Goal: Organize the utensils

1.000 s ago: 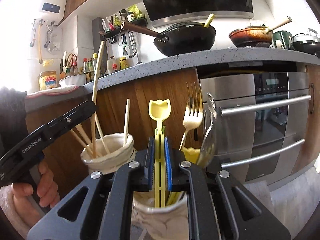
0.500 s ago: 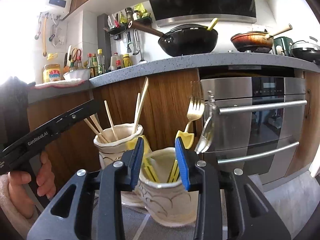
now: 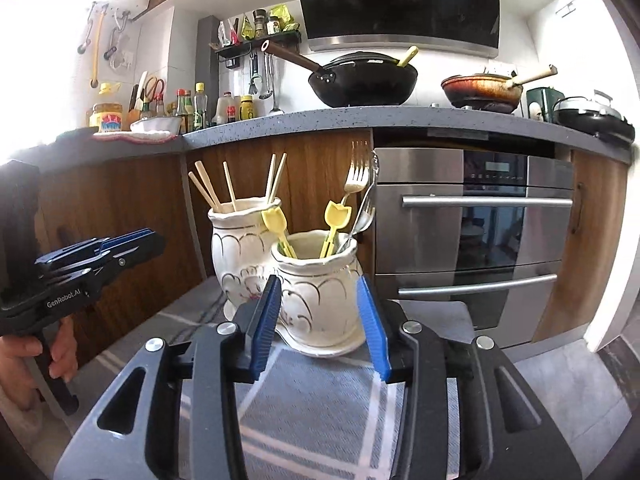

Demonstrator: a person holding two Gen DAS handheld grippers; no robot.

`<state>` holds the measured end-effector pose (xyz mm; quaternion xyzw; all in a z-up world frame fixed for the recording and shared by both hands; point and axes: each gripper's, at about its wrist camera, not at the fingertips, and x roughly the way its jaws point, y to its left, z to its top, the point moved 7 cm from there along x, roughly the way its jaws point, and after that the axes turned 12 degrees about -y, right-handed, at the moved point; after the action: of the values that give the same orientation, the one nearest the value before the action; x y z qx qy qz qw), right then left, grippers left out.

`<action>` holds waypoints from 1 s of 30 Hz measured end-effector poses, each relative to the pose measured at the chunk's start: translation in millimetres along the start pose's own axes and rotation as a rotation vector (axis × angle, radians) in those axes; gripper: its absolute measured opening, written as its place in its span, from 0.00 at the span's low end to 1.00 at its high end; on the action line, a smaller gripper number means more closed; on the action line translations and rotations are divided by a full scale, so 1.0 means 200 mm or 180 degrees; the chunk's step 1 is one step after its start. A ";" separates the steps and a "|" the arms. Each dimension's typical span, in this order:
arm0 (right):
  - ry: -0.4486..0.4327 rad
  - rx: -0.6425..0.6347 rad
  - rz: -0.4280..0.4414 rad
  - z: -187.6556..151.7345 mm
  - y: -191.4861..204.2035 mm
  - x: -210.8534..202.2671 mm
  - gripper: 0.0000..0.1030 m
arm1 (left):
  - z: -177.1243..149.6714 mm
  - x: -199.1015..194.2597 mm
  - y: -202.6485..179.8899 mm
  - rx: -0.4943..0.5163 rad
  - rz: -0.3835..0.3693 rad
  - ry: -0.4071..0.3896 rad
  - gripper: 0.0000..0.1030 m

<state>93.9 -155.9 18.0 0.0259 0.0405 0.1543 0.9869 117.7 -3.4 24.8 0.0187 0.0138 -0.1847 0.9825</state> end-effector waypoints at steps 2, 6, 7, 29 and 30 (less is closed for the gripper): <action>-0.0061 -0.0056 -0.0021 0.00 0.00 -0.02 0.57 | 0.00 -0.02 -0.02 0.0032 0.0047 -0.0036 0.46; -0.0161 -0.0124 -0.0077 0.01 -0.01 -0.05 0.78 | -0.02 -0.04 -0.03 0.0088 0.0177 -0.0119 0.72; -0.0195 -0.0142 -0.0098 0.01 -0.02 -0.05 0.83 | -0.03 -0.04 -0.03 0.0116 0.0216 -0.0122 0.76; -0.0146 -0.0101 -0.0119 -0.02 -0.07 -0.02 0.95 | -0.07 -0.06 0.05 0.0041 0.0380 -0.0197 0.93; -0.0141 -0.0118 -0.0116 -0.02 -0.06 -0.02 0.95 | -0.07 -0.06 0.05 0.0036 0.0377 -0.0197 0.93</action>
<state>92.8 -169.1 13.4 0.0102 0.0162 0.1363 0.9905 110.8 11.2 12.3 0.0194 -0.0187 -0.1269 0.9915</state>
